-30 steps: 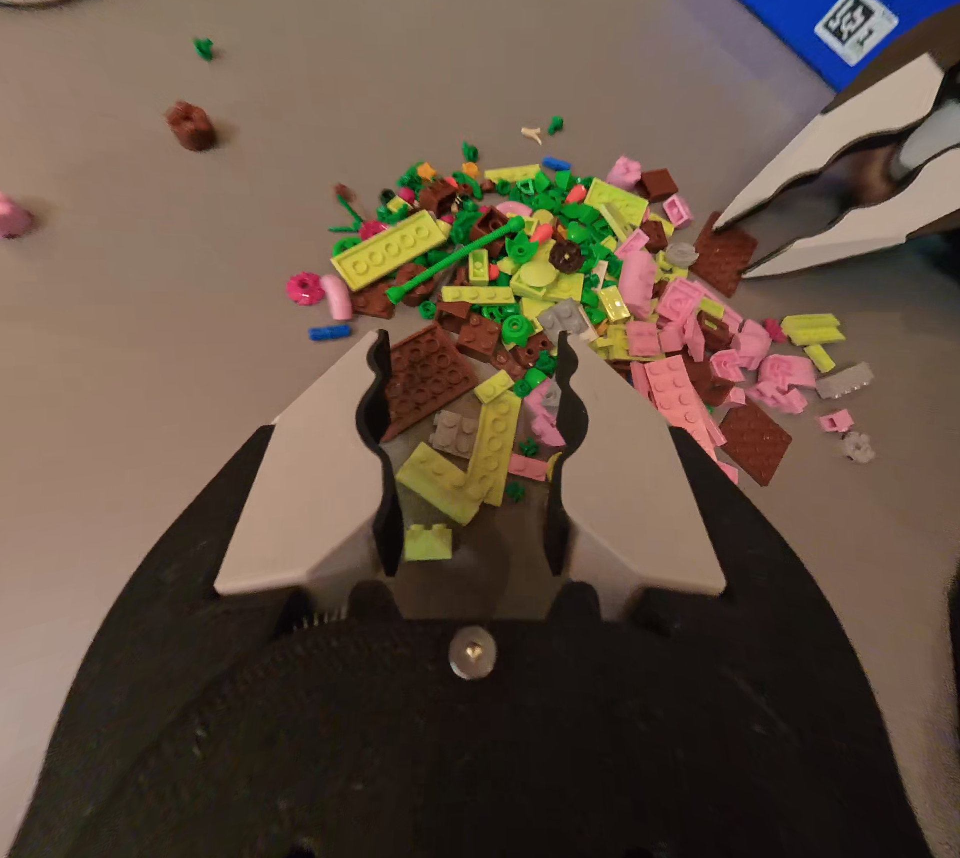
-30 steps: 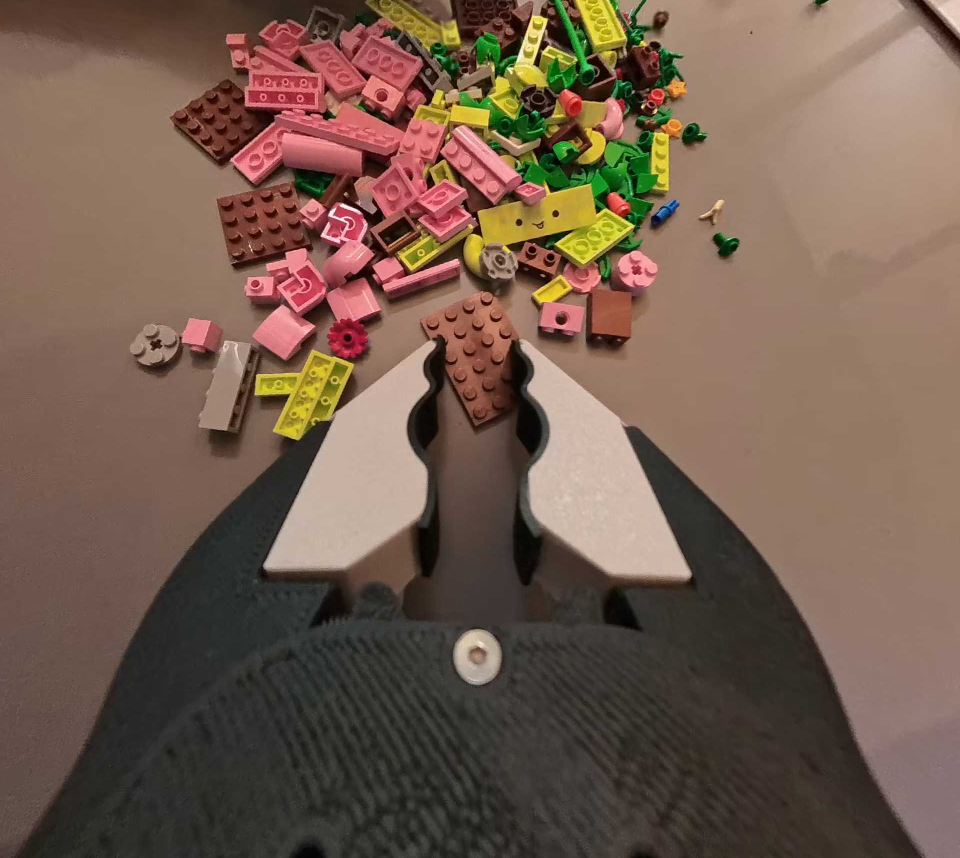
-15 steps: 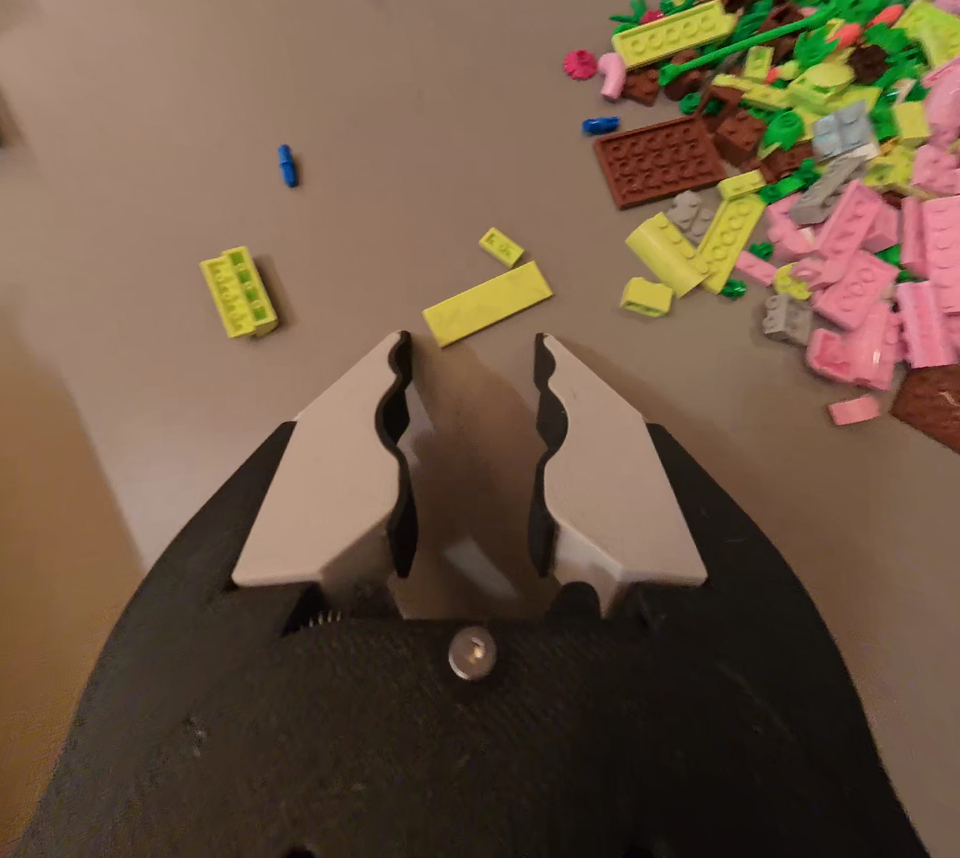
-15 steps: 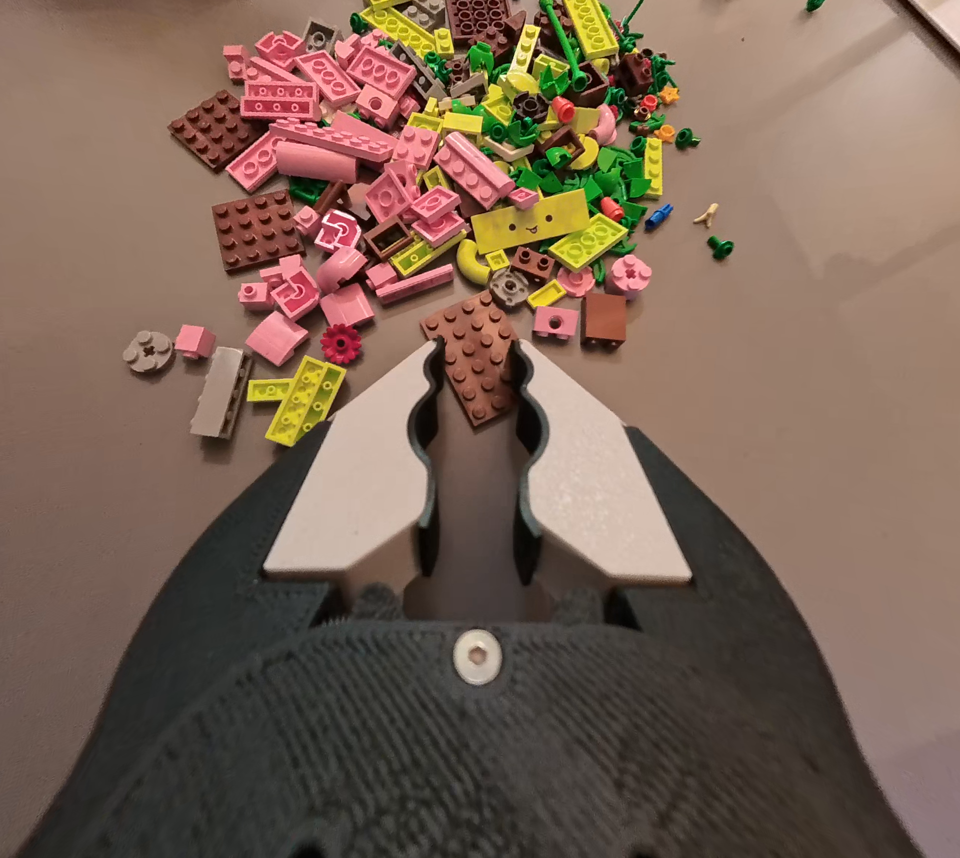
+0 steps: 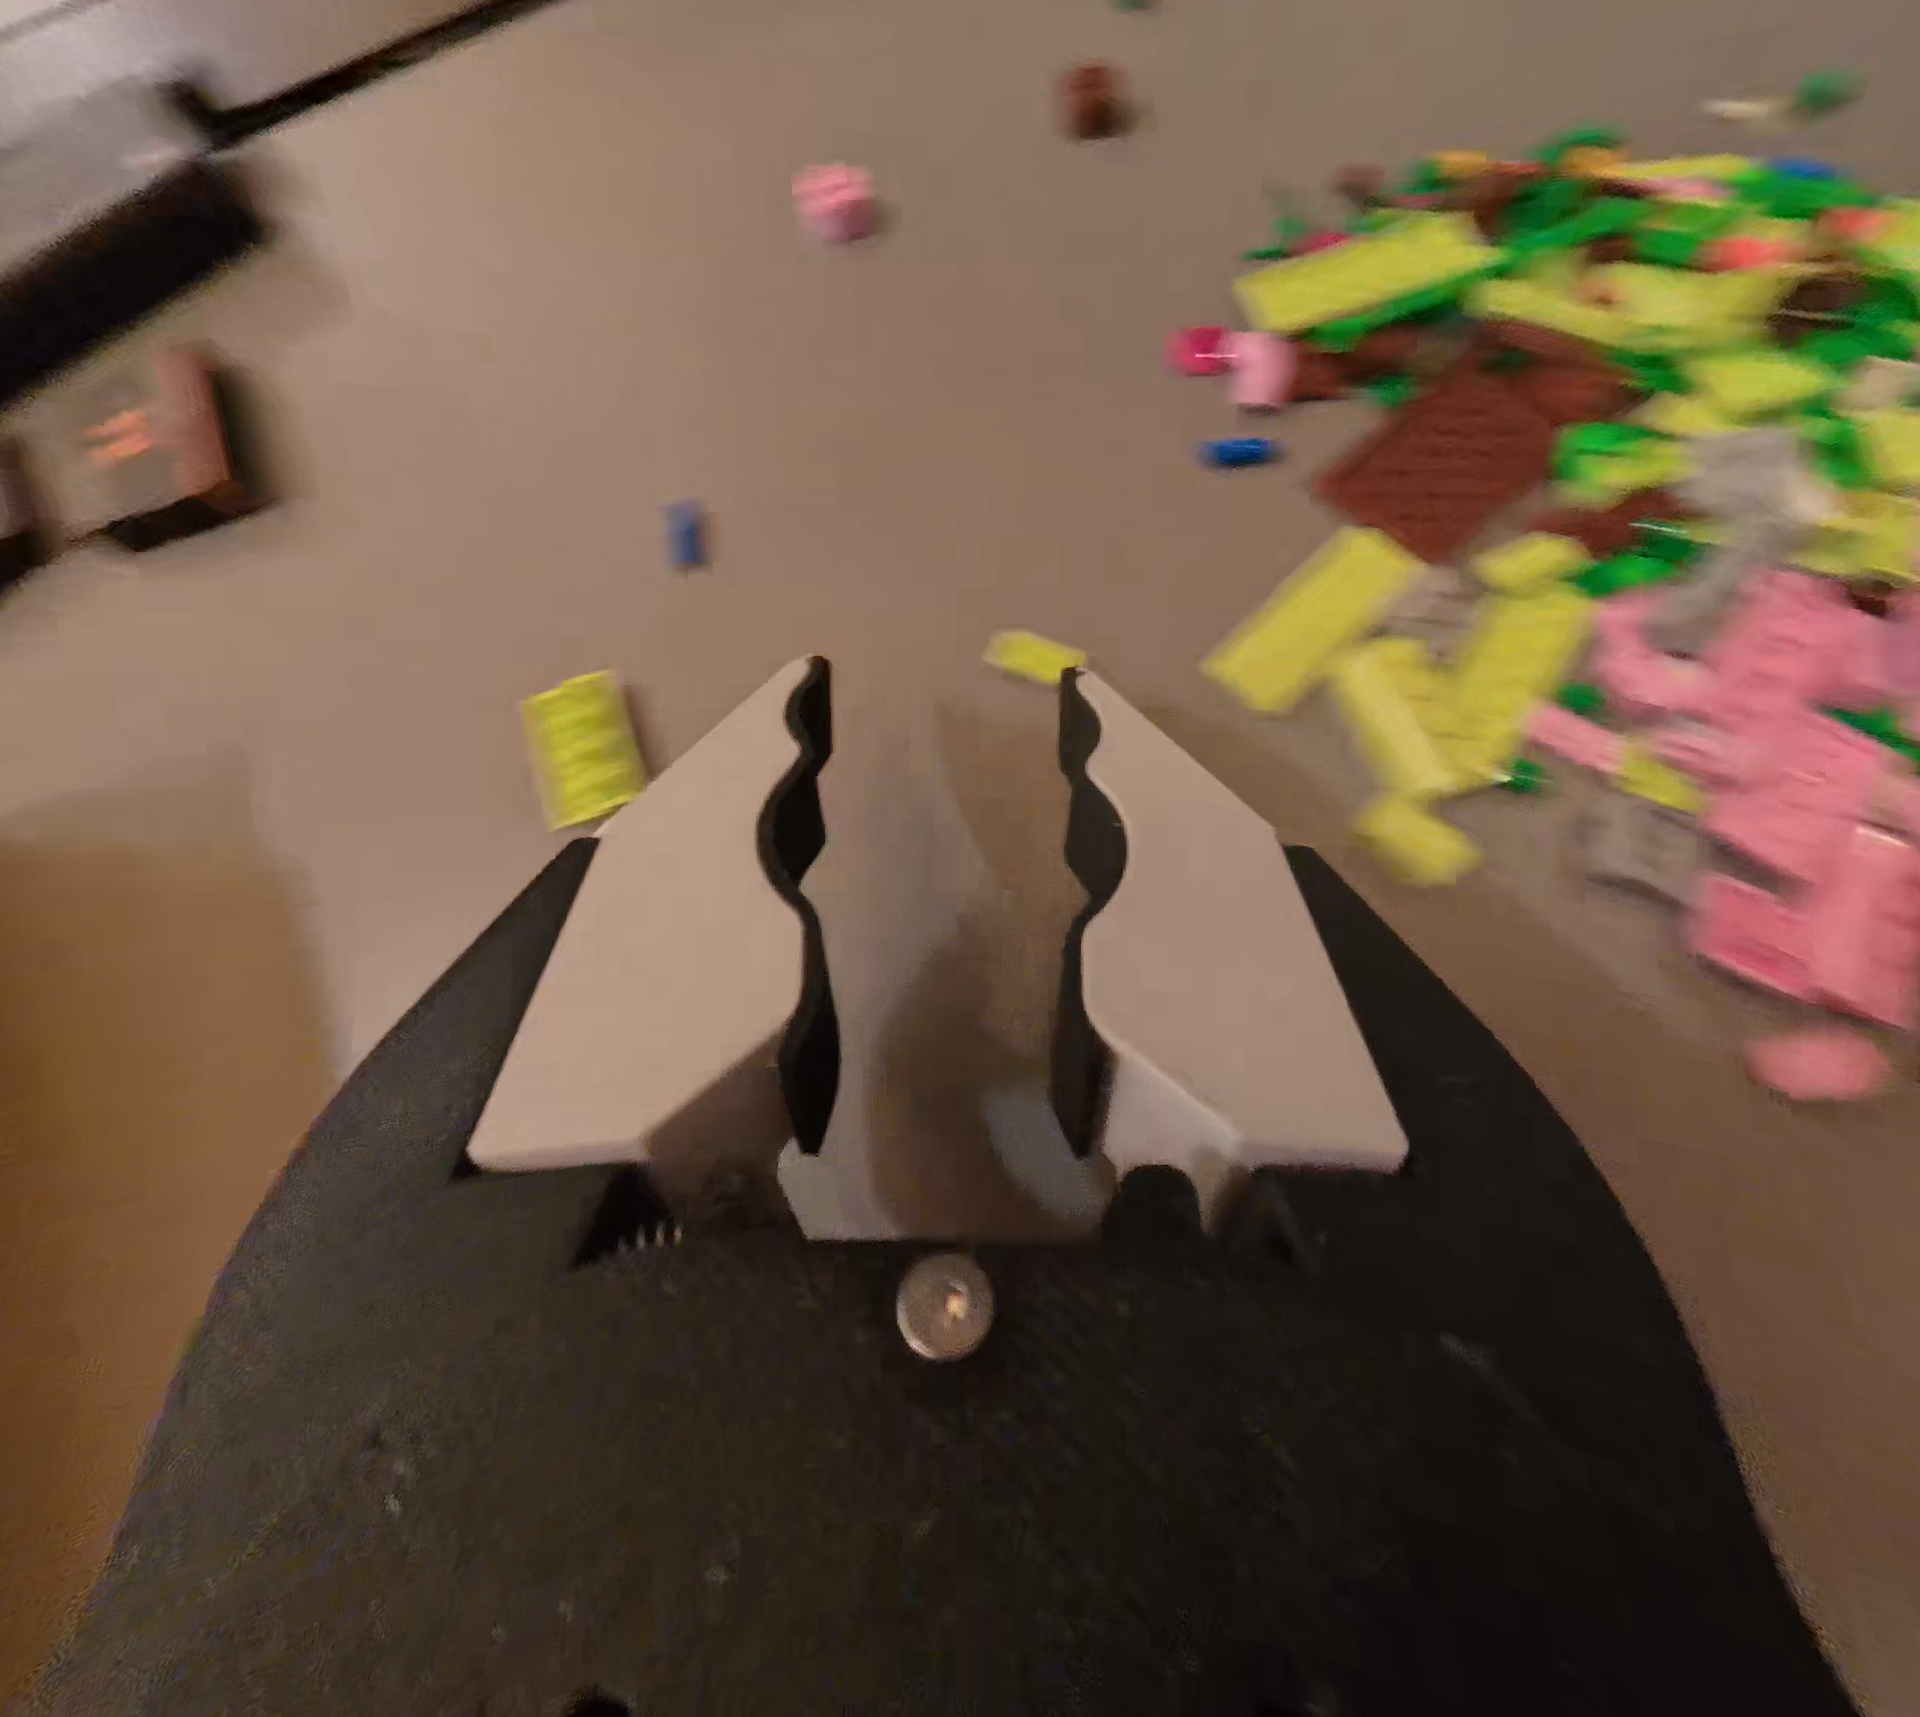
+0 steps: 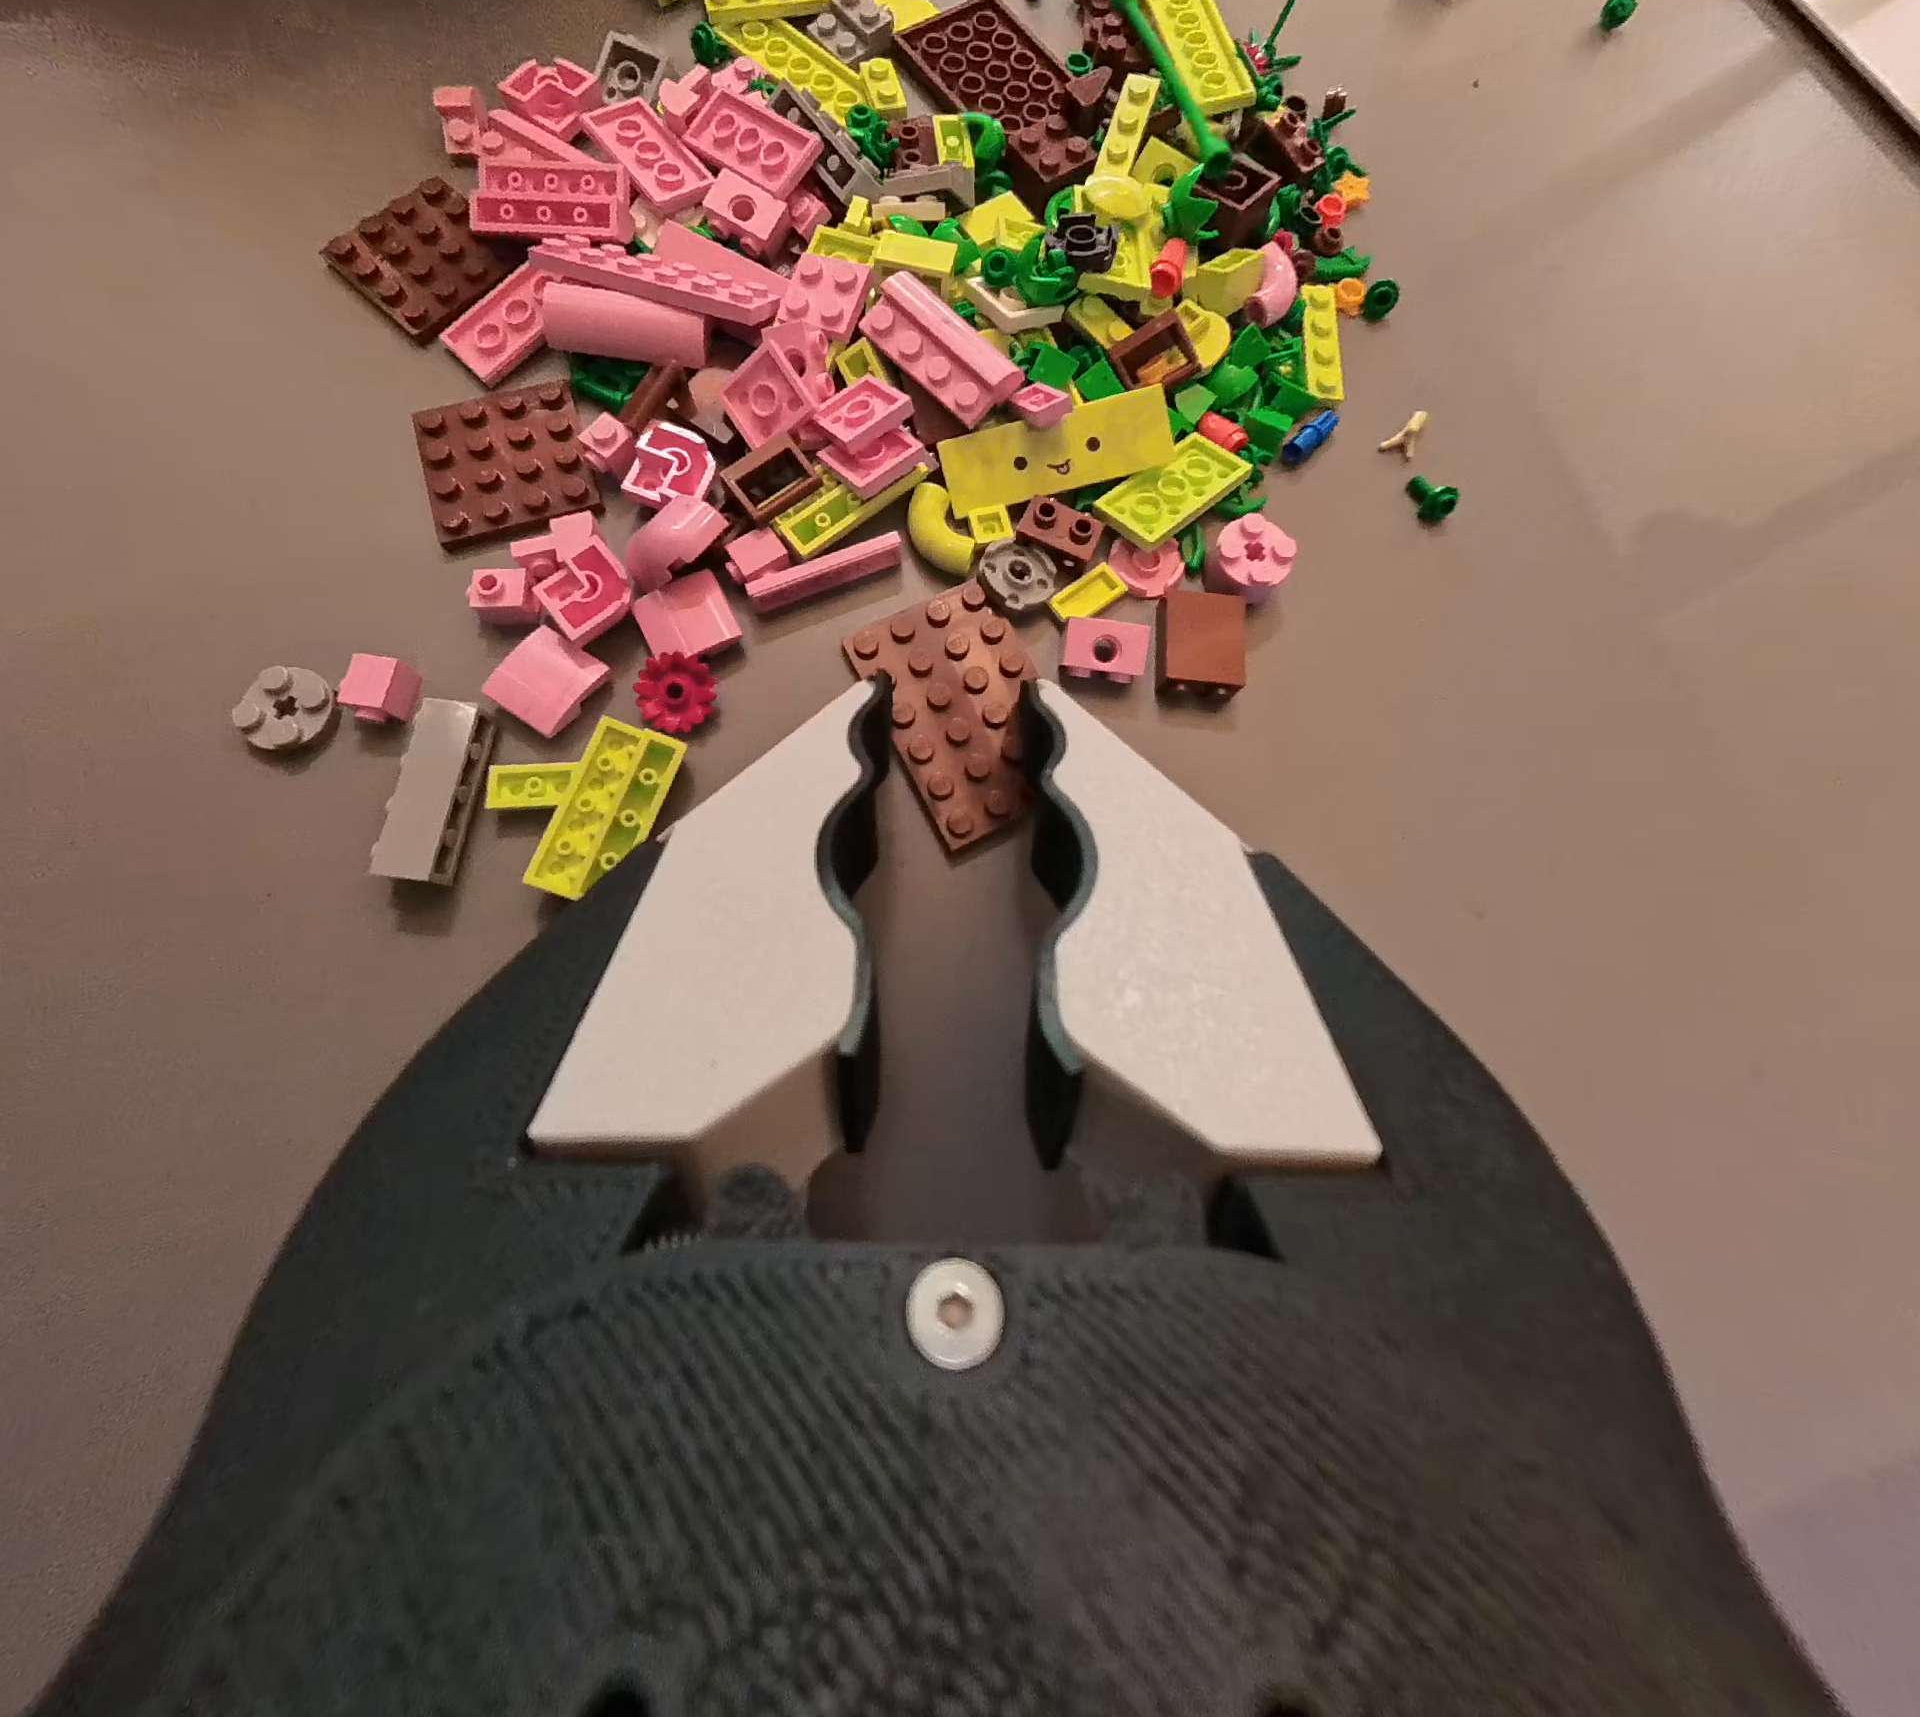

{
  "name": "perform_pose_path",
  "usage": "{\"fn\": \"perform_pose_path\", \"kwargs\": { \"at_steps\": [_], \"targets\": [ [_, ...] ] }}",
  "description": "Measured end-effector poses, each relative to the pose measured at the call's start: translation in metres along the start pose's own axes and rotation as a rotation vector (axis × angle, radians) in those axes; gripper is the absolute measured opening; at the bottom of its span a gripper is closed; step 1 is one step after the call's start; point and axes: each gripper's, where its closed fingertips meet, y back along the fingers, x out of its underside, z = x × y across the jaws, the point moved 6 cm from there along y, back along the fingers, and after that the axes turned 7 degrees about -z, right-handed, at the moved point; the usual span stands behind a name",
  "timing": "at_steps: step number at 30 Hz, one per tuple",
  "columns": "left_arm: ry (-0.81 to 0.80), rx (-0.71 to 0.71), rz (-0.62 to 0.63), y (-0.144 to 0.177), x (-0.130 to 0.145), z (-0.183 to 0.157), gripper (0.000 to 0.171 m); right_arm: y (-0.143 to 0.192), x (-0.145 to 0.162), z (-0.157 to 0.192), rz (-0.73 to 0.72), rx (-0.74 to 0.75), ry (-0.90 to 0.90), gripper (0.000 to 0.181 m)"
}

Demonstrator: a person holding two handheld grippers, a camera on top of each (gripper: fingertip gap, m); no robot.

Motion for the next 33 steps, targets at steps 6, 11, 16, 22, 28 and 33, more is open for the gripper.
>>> {"fn": "perform_pose_path", "kwargs": {
  "at_steps": [6,11,16,22,28,33],
  "targets": [
    [0.298,-0.173,0.092,-0.004,0.021,0.063,0.075,0.0,0.0,0.001,0.004,0.003,0.008,0.02],
    [0.357,-0.08,0.082,-0.008,0.02,0.071,0.017,0.0,-0.001,0.002,0.008,0.009,0.023,0.02],
    [0.259,0.16,-0.023,-0.009,-0.007,0.019,0.015,0.0,0.0,0.002,0.007,0.006,0.017,0.02],
    [0.209,0.485,-0.04,-0.016,-0.037,-0.073,0.017,0.0,-0.001,0.002,0.008,0.008,0.024,0.019],
    [0.144,0.397,-0.051,-0.025,-0.039,-0.073,0.066,0.0,-0.001,0.003,0.009,0.012,0.033,0.018],
    [0.247,0.3,-0.148,-0.018,-0.042,-0.039,0.061,0.001,-0.001,0.003,0.017,0.02,0.048,0.019]
  ]
}}
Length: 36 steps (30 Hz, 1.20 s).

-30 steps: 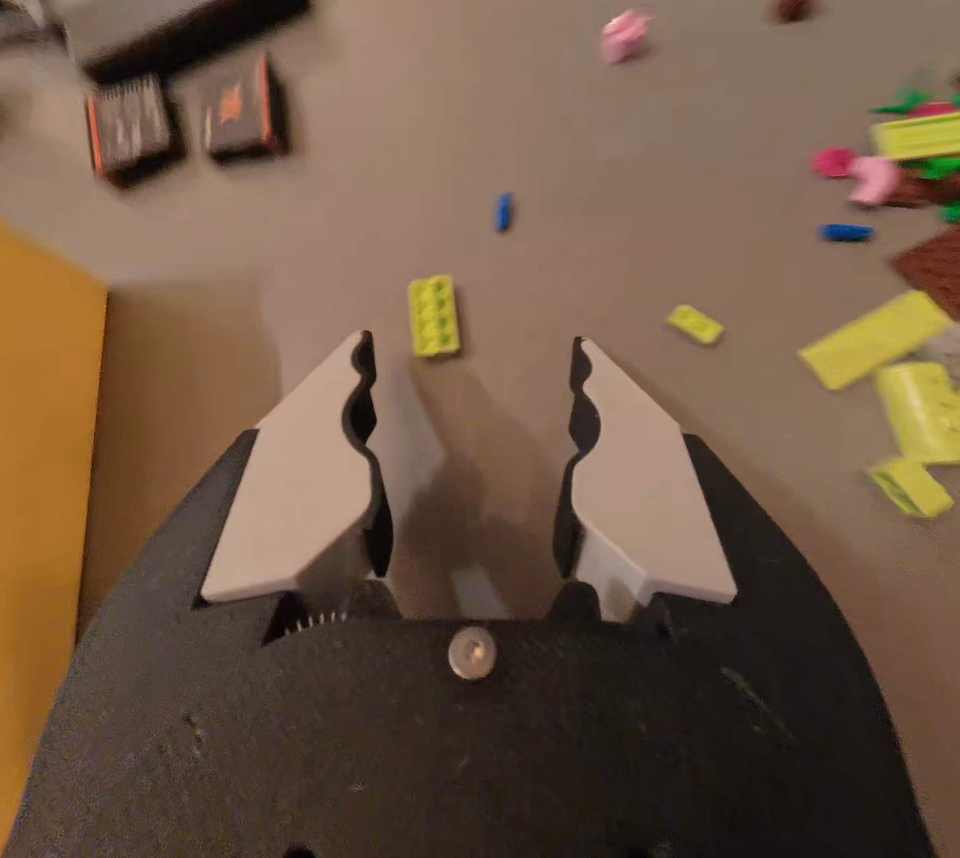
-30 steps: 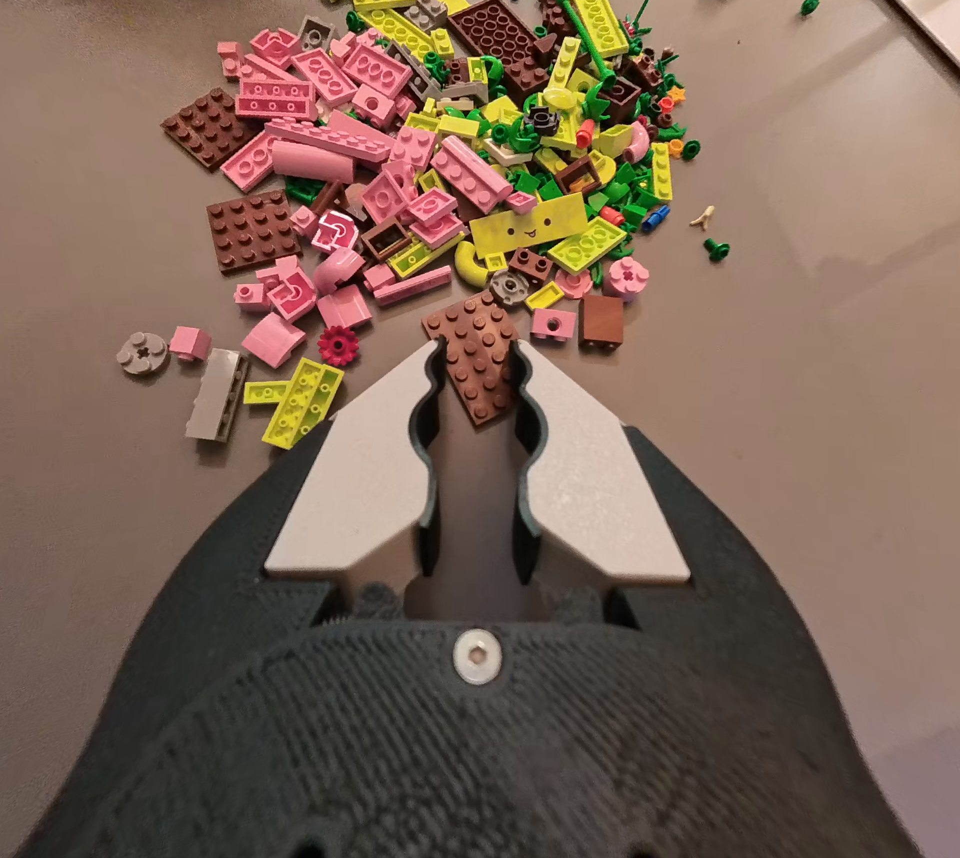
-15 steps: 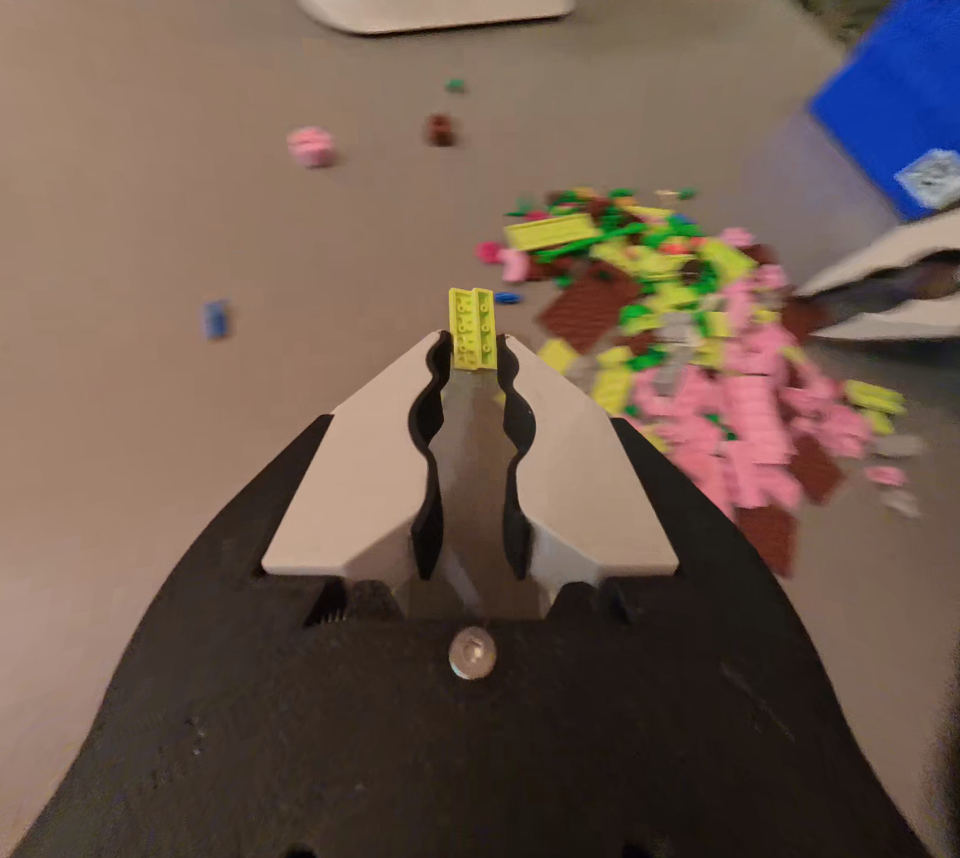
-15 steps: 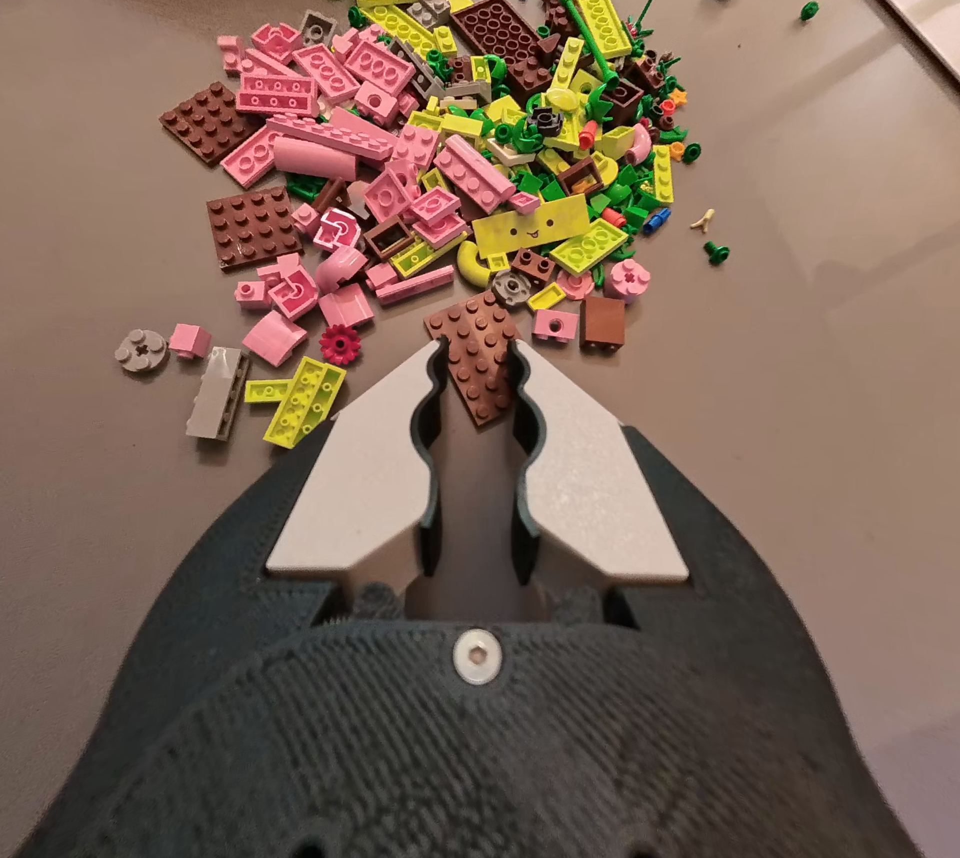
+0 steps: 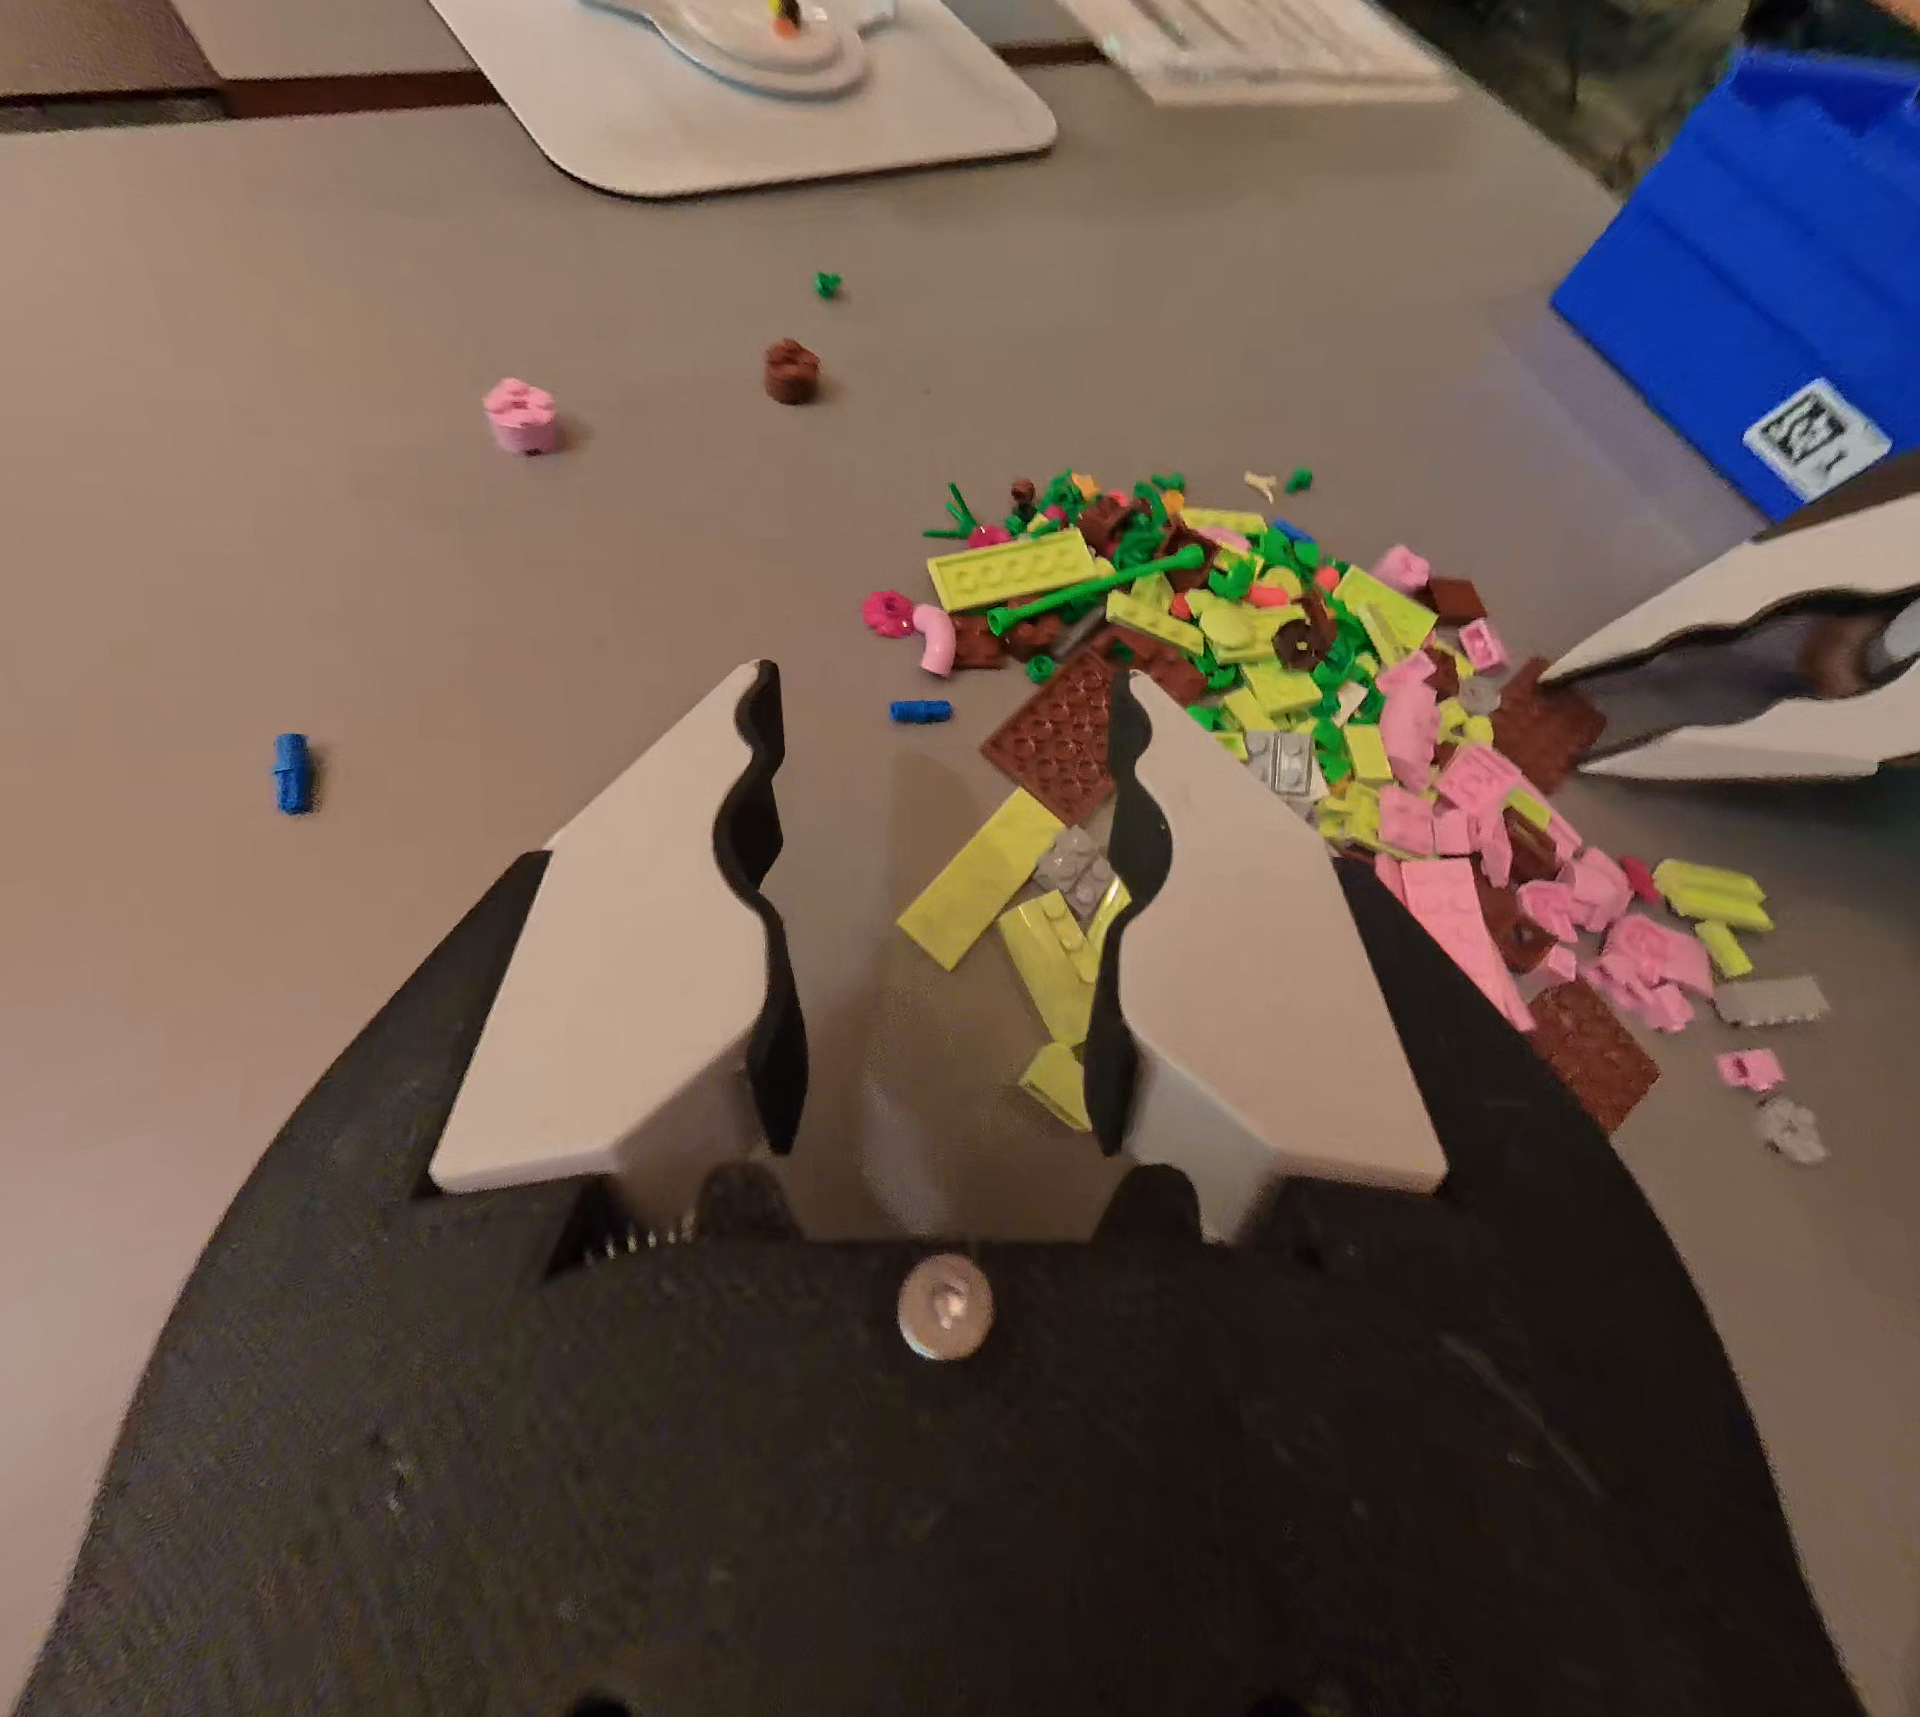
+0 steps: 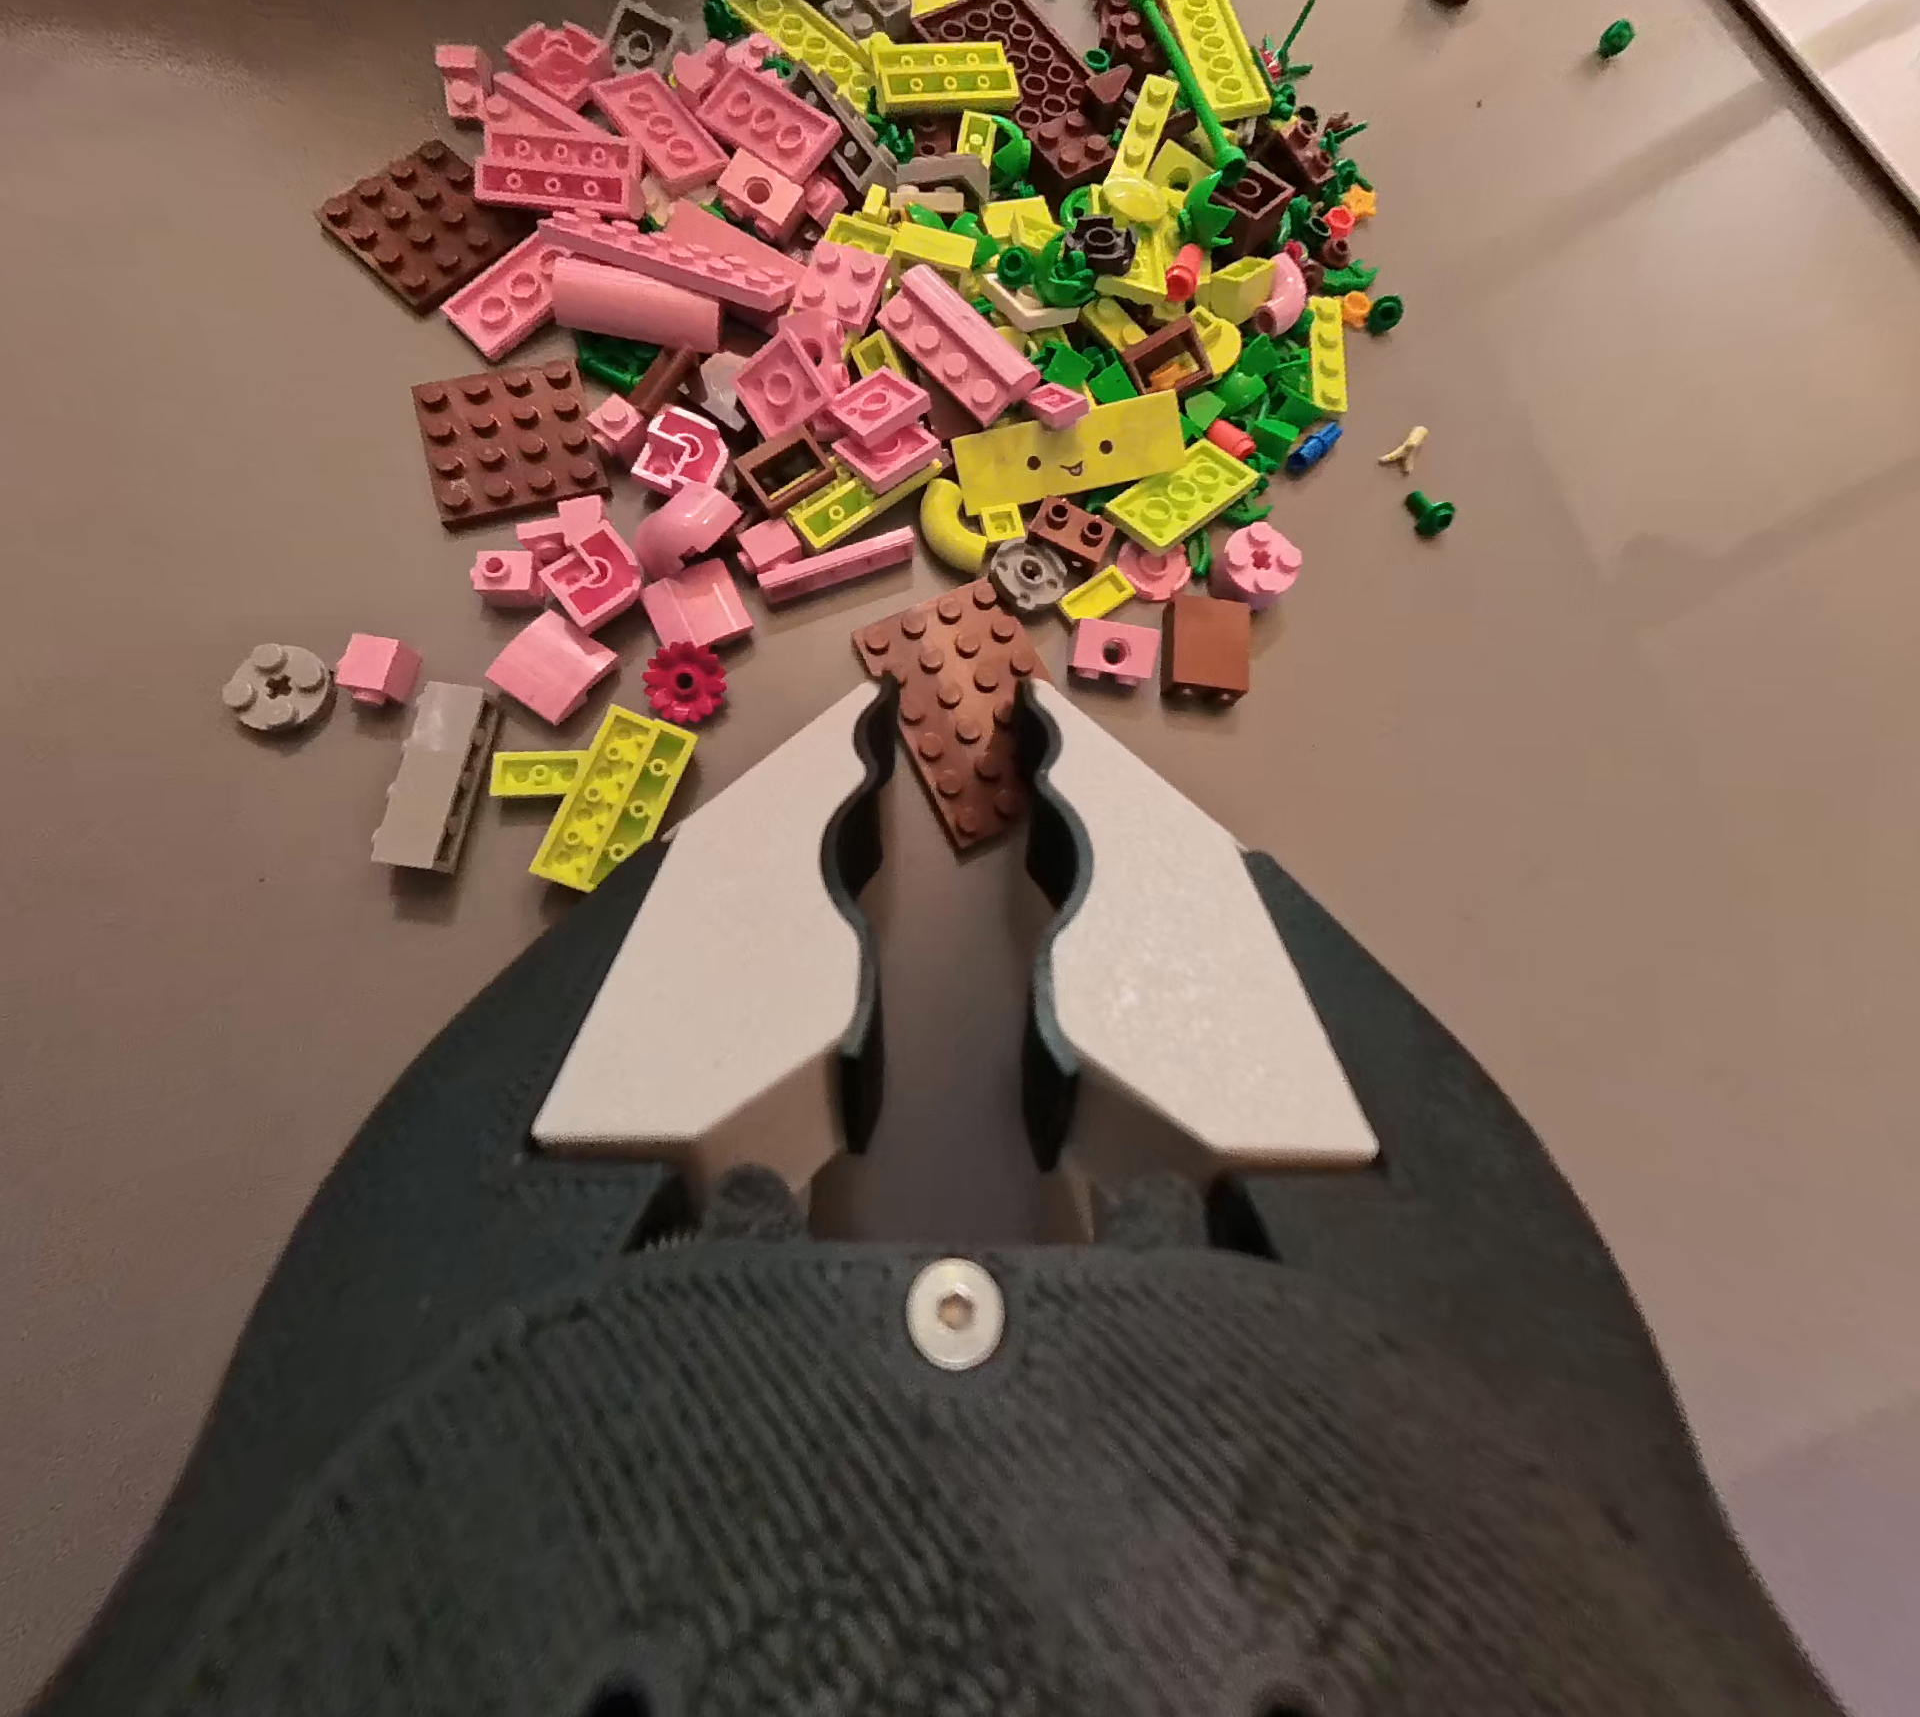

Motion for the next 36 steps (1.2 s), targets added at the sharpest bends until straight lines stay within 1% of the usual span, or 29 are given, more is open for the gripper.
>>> {"fn": "perform_pose_path", "kwargs": {
  "at_steps": [2,4,8,10,12,14,16,18,20,23,25,28,29,30,32,33,34,36],
  "targets": [
    [0.03,0.007,-0.036,0.005,-0.004,0.005,0.06,0.001,-0.001,-0.002,-0.004,0.017,0.003,0.025],
    [0.031,-0.008,-0.048,0.008,-0.004,0.01,0.059,0.002,-0.004,-0.001,-0.031,0.003,-0.007,0.026],
    [-0.042,-0.082,-0.011,0.009,0.004,0.022,0.057,0.007,-0.013,-0.001,-0.114,-0.016,-0.035,0.026],
    [-0.116,-0.15,0.021,0.01,0.009,0.033,0.058,0.01,-0.016,-0.006,-0.159,-0.011,-0.063,0.026],
    [-0.158,-0.249,0.053,0.012,0.011,0.048,0.058,0.011,-0.015,-0.013,-0.185,0.012,-0.098,0.025],
    [-0.141,-0.334,0.066,0.015,0.01,0.065,0.061,0.011,-0.014,-0.017,-0.193,0.022,-0.125,0.025],
    [-0.087,-0.35,0.095,0.015,0.011,0.078,0.062,0.011,-0.015,-0.017,-0.196,0.027,-0.129,0.025],
    [-0.053,-0.372,0.122,0.014,0.011,0.091,0.056,0.011,-0.018,-0.014,-0.195,0.034,-0.099,0.025],
    [-0.035,-0.366,0.132,0.011,0.008,0.1,0.033,0.012,-0.022,-0.01,-0.2,0.049,-0.053,0.024],
    [0.003,-0.328,0.14,0.007,0.007,0.105,0.028,0.016,-0.027,-0.009,-0.223,0.095,0.009,0.019],
    [0.01,-0.338,0.162,0.004,0.009,0.107,0.031,0.019,-0.029,-0.009,-0.243,0.104,0.002,0.018],
    [0.002,-0.362,0.196,-0.001,0.009,0.112,0.025,0.025,-0.034,-0.009,-0.28,0.108,-0.009,0.019],
    [0.006,-0.349,0.211,-0.004,0.01,0.112,0.021,0.027,-0.036,-0.008,-0.293,0.11,-0.005,0.019],
    [0.0,-0.333,0.209,-0.004,0.009,0.11,0.003,0.029,-0.038,-0.007,-0.306,0.113,0.002,0.019],
    [-0.024,-0.284,0.181,-0.006,0.008,0.098,0.003,0.031,-0.04,-0.004,-0.332,0.11,0.01,0.018],
    [-0.03,-0.21,0.126,-0.008,0.004,0.083,0.002,0.03,-0.041,-0.003,-0.331,0.102,0.007,0.018],
    [-0.028,-0.103,0.074,-0.011,0.0,0.062,0.002,0.029,-0.04,-0.002,-0.325,0.096,0.005,0.018],
    [-0.038,0.091,0.056,-0.019,-0.003,0.018,0.002,0.027,-0.04,0.0,-0.315,0.094,0.015,0.018]
  ]
}}
